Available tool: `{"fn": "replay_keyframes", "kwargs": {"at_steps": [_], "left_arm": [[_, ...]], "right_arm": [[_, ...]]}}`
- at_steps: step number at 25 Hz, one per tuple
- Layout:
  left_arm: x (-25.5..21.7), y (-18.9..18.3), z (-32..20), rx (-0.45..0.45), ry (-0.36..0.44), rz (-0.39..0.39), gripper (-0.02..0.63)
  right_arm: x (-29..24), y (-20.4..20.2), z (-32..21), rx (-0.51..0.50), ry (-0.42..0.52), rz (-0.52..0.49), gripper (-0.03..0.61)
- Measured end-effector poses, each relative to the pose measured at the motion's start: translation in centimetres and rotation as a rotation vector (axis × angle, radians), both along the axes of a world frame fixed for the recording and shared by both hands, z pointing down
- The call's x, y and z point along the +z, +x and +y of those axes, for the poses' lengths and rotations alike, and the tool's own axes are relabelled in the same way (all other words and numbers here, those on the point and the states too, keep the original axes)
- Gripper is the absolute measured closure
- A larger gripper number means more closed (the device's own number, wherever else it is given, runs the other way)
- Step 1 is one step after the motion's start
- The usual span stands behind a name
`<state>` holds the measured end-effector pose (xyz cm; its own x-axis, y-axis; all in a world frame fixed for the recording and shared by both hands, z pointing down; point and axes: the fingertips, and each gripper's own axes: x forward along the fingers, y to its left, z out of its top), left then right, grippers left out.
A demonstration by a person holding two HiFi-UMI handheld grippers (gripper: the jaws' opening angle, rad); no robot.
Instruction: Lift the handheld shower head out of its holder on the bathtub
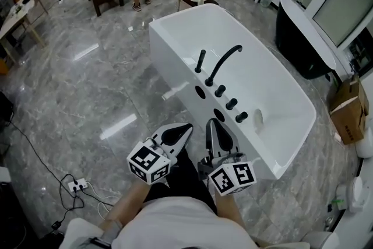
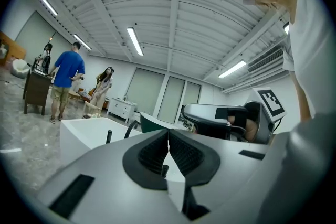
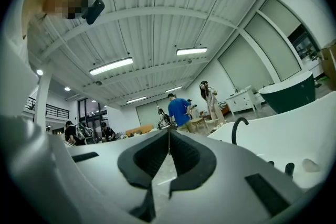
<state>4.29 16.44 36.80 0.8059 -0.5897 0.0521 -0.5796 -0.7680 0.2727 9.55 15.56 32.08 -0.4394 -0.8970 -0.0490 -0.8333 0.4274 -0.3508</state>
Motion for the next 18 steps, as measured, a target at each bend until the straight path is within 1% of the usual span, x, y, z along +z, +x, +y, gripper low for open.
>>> {"fn": "replay_keyframes", "kwargs": {"at_steps": [4,8,14,18], "left_arm": [[0.5,0.2,-3.3,-0.017,-0.009,0.002,0.601],[0.3,1.2,-6.9,-0.014,-0.014,0.005,0.601],[-0.2,2.2,-12.6,-0.021,-0.015,-0.010,0.601],[-0.4,2.0,-16.7,-0.033,-0.004,-0.019,0.601]], "right_arm": [[0.6,0.0,-3.4,-0.023,-0.007,0.004,0.561],[0.6,0.9,-7.3,-0.019,-0.018,0.004,0.561],[-0.3,2.0,-13.0,-0.040,0.004,-0.034,0.561],[-0.6,2.0,-17.0,-0.041,0.012,-0.029,0.561]]}}
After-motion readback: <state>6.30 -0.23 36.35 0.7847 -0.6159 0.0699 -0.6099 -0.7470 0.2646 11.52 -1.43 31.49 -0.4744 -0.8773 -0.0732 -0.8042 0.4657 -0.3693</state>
